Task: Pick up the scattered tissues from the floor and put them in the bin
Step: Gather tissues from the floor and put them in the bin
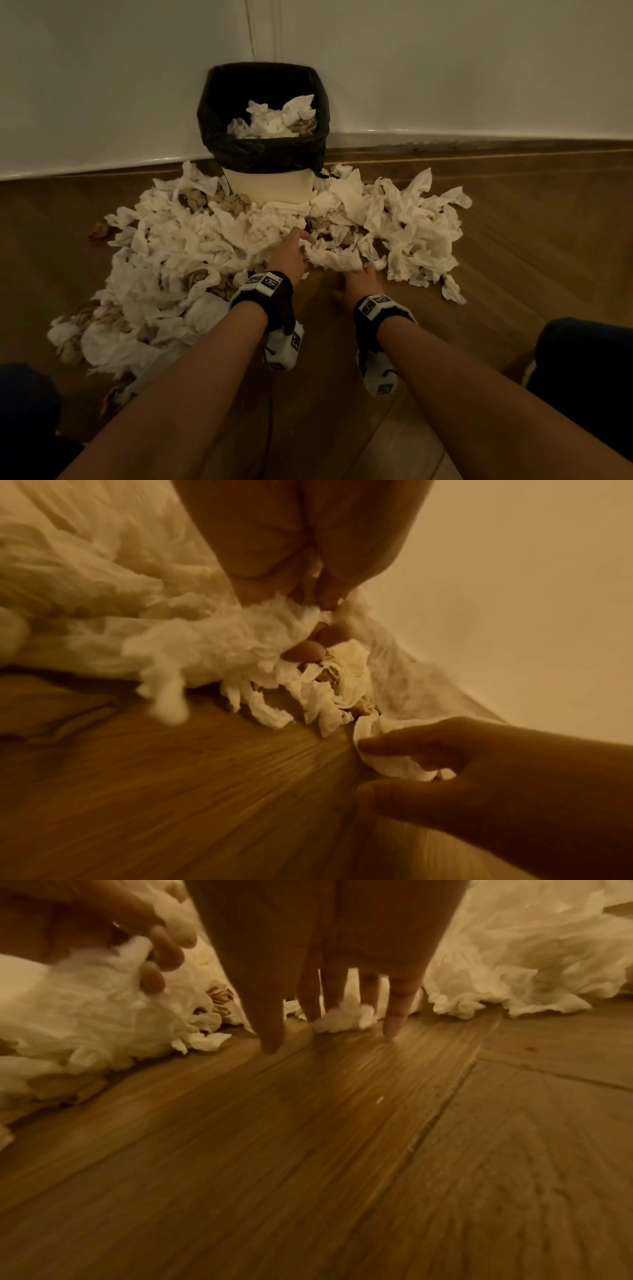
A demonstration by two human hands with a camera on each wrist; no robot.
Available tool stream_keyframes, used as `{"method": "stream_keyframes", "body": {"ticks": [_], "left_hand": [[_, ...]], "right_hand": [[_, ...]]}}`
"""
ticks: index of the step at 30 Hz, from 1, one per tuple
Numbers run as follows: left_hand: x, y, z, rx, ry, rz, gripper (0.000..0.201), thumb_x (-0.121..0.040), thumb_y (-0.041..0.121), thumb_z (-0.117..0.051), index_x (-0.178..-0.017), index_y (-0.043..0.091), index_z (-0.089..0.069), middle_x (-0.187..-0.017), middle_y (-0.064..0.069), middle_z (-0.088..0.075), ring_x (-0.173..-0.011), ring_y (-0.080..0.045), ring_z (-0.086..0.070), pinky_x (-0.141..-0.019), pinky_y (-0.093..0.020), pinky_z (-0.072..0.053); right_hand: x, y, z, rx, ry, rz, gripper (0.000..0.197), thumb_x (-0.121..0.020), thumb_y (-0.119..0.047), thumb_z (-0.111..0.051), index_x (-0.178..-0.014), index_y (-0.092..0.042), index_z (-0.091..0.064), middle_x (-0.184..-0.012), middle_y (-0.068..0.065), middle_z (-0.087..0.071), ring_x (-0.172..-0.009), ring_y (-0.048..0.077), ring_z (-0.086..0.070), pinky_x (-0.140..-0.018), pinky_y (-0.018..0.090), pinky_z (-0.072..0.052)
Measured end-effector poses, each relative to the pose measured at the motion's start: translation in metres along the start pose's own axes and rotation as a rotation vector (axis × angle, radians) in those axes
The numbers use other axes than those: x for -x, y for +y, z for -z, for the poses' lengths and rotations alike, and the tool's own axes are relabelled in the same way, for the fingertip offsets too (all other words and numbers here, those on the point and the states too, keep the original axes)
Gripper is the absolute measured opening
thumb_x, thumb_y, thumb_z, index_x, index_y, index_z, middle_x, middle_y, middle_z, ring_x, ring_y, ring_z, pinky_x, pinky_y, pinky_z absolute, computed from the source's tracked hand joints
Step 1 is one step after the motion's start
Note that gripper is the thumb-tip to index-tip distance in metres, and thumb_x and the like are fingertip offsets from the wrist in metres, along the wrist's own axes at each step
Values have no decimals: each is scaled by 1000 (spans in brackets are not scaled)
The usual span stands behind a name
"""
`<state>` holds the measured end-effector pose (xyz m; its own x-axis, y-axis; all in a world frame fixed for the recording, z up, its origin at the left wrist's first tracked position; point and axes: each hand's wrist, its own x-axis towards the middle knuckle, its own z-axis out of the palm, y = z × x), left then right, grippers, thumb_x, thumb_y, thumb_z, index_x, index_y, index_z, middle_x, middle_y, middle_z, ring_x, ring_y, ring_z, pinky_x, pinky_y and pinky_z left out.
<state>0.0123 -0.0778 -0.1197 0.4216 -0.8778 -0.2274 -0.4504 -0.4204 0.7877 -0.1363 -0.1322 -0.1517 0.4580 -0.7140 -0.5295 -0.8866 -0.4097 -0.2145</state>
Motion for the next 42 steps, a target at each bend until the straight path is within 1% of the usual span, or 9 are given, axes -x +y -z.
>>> {"method": "stream_keyframes", "body": {"ticks": [6,10,17,21,28,31,35,39,42], "left_hand": [[-5,2,0,138,-31,127,20,-96,12,-36,-104,21,-51,-97,-4,-53,-64,-9,-46,-56,-26,-40],[-6,1,4,226,-36,178,25,-84,41,-63,-97,24,-49,-103,0,-54,-83,-13,-54,-70,-31,-48],[-12,2,14,279,45,100,25,-97,8,-41,-115,9,-57,-126,-16,-54,-102,-30,-56,-82,-32,-50],[-14,16,21,758,13,264,33,-99,-1,-27,-127,-1,-46,-105,-20,-57,-69,-16,-57,-49,-14,-47],[-13,33,43,1279,-17,369,36,-91,-5,-23,-85,17,-51,-69,-2,-40,-48,-8,-39,-41,-18,-29],[-13,41,52,1390,-43,339,25,-91,12,-29,-73,16,-46,-73,1,-43,-58,-13,-41,-48,-23,-26],[-17,48,60,1475,-99,322,50,-93,49,-31,-57,16,-44,-70,0,-50,-63,-15,-53,-48,-22,-27],[-14,60,64,1532,-88,233,24,-76,23,-37,-55,16,-47,-66,3,-44,-56,-15,-50,-47,-19,-31],[-13,68,71,1584,-78,198,10,-63,19,-39,-60,15,-48,-66,2,-47,-57,-16,-51,-53,-25,-27]], "right_hand": [[-6,-8,11,18,-25,-90,40,-96,-7,-37,-135,-2,-44,-139,18,-41,-130,35,-38,-107,38,-34],[-10,-2,12,-164,-82,-185,38,-98,-22,-42,-131,-5,-48,-135,17,-49,-123,31,-48,-99,35,-41],[-6,15,1,-717,122,-321,37,-89,-27,-62,-120,-7,-58,-117,9,-61,-106,26,-58,-86,32,-45],[0,8,14,-1381,-44,-393,14,-93,-16,-56,-87,-6,-63,-104,15,-61,-74,28,-67,-58,32,-58],[8,-5,34,-1837,-184,-283,30,-97,4,-37,-121,8,-54,-104,17,-57,-76,23,-58,-53,22,-56],[9,-7,33,-1860,-185,-246,33,-97,7,-25,-108,0,-55,-72,10,-51,-57,17,-43,-43,21,-44],[8,-11,32,-1869,-186,-270,30,-101,-12,-30,-91,-10,-59,-46,-2,-42,-43,10,-31,-45,20,-29],[11,-13,38,-1794,-203,-271,44,-98,-42,-37,-79,-10,-60,-49,0,-41,-51,14,-29,-51,24,-26],[13,-16,46,-1857,-222,-246,31,-94,-27,-31,-80,-11,-53,-55,1,-41,-54,14,-31,-53,25,-22]]}}
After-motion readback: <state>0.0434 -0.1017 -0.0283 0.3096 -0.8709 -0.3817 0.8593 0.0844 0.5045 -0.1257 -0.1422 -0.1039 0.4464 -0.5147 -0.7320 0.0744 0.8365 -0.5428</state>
